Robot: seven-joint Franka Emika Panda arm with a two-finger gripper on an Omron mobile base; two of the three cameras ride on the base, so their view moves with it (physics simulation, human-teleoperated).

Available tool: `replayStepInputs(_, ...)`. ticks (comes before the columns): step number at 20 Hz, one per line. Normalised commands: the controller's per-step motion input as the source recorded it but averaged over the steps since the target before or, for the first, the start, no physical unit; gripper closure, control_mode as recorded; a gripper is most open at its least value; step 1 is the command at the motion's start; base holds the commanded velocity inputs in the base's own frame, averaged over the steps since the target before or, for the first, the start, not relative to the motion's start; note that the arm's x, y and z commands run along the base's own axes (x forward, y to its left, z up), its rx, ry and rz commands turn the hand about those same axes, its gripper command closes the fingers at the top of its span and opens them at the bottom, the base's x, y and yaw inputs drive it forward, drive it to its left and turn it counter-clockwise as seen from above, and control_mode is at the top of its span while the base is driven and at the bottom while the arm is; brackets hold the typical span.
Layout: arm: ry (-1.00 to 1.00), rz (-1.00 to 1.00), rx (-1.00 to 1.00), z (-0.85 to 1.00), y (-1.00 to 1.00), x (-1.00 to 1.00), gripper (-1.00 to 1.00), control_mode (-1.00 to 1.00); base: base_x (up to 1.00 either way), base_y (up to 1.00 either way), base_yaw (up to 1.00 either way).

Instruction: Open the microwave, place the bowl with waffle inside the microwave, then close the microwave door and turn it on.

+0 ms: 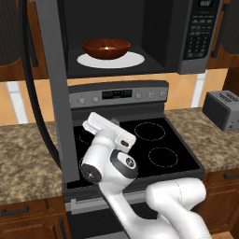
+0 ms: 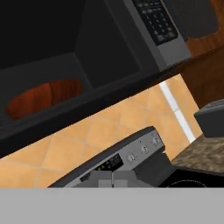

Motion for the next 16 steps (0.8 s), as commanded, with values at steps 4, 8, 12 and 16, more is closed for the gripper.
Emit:
replayStepInputs(4, -0.22, -0.02, -0.14, 0.0, 1.0, 0.0, 1.0, -1.0, 0.0, 0.0, 0.0)
replayStepInputs(8, -0.14, -0.05, -0.16, 0.0, 1.0, 0.0, 1.0, -1.0, 0.0, 0.0, 0.0)
replayStepInputs(12, -0.2, 0.0, -0.18, 0.01, 1.0, 0.0, 1.0, -1.0, 0.0, 0.0, 0.0)
replayStepInputs(16, -0.32, -0.12, -0.28, 0.1, 0.99, -0.11, 1.0, -1.0, 0.0, 0.0, 0.0)
